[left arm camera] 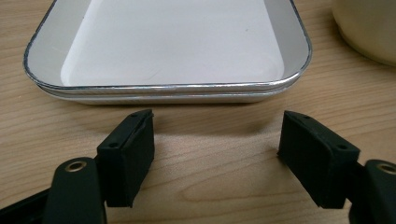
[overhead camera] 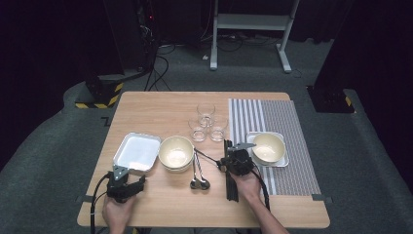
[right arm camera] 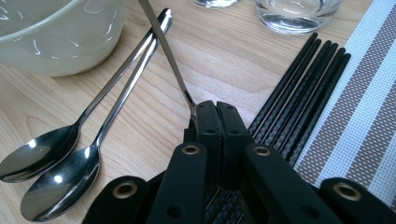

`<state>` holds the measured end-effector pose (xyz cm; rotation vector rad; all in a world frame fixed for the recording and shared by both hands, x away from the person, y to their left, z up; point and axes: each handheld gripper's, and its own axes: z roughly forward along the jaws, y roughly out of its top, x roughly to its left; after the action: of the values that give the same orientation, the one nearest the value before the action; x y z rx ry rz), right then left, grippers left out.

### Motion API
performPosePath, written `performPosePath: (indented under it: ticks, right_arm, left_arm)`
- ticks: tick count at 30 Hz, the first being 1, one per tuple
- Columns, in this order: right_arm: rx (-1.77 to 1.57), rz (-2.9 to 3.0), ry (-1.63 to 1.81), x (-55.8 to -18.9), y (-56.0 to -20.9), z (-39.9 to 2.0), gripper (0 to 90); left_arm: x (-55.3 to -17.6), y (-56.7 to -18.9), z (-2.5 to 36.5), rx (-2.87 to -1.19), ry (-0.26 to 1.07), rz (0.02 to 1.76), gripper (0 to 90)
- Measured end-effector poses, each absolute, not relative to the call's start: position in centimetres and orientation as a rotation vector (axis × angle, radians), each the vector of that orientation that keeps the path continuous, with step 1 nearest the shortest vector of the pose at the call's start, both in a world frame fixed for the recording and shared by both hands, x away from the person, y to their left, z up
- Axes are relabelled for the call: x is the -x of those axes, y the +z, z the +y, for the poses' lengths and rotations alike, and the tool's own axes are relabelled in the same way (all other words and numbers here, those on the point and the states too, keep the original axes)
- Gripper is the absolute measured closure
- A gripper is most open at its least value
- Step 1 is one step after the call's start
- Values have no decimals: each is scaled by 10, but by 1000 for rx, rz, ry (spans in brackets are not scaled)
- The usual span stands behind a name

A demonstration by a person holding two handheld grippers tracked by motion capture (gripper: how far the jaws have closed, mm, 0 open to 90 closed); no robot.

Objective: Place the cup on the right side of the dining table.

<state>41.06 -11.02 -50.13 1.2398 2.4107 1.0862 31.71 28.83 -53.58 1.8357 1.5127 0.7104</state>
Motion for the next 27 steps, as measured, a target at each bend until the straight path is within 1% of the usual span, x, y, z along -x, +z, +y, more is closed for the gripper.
performPosePath:
  ticks: [27]
  right_arm:
    - [-1220, 2389, 1104, -406, -496, -122, 896]
  left_arm:
    - [-317, -536, 288, -1837, 712, 1513, 269]
